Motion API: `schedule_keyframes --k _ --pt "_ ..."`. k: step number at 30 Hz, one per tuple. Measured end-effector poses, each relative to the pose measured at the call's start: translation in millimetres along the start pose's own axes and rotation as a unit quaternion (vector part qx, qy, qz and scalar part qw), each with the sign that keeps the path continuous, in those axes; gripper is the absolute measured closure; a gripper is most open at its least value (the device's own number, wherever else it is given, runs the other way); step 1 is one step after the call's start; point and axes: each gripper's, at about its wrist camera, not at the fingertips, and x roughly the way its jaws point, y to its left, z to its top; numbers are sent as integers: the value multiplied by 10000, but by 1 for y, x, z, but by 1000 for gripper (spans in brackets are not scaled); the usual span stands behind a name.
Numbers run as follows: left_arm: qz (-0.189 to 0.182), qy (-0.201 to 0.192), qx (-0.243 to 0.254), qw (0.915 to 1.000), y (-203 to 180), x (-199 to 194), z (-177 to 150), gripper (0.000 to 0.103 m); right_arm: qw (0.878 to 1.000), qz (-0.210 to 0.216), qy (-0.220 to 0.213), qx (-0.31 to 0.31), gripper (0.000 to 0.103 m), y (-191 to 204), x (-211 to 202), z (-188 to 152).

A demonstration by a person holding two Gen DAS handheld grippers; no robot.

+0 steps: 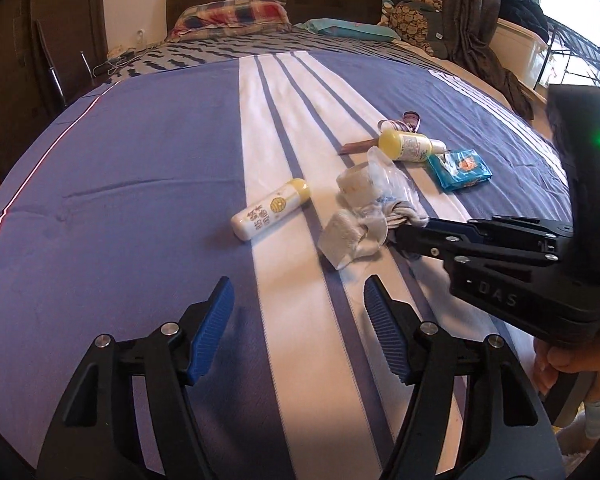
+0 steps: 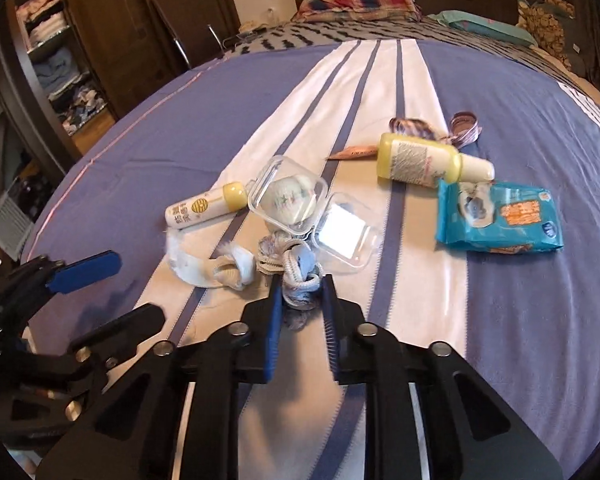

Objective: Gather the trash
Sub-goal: 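Grasp the white cord with clear box using the right tool while the left tool grasps white fluff, then carry the cord bundle and white fluff down toward the black bin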

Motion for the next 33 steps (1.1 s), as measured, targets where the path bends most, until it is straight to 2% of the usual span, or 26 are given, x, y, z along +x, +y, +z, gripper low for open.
schedule_keyframes --k 6,9,11,14,16,18,24,33 --pt "-155 9 40 9999 -8 14 15 47 9992 -329 -247 -18 85 -19 -30 -7" --pt "-267 92 -11 9996 -11 26 20 63 9985 -421 -350 -1 85 -28 -46 -16" --pt "-371 137 -77 9992 -11 33 23 78 9981 -466 -395 -22 85 -33 -55 -22" --pt "-391 66 -113 9992 -11 32 24 89 9977 -519 -436 -60 85 -36 -66 -31" --pt "-354 40 -80 9993 -13 27 23 91 9973 -579 -439 -71 85 -38 -72 -40" --pt "-353 15 -26 9994 -16 19 18 103 9970 -639 -425 -82 85 -38 -76 -47" --pt "-326 -148 72 9993 -26 -20 -1 103 9966 -685 -447 -54 85 -32 -92 -62" --pt "-357 -568 196 9976 -44 -98 -34 103 9936 -762 -831 -64 85 -6 -143 -85"
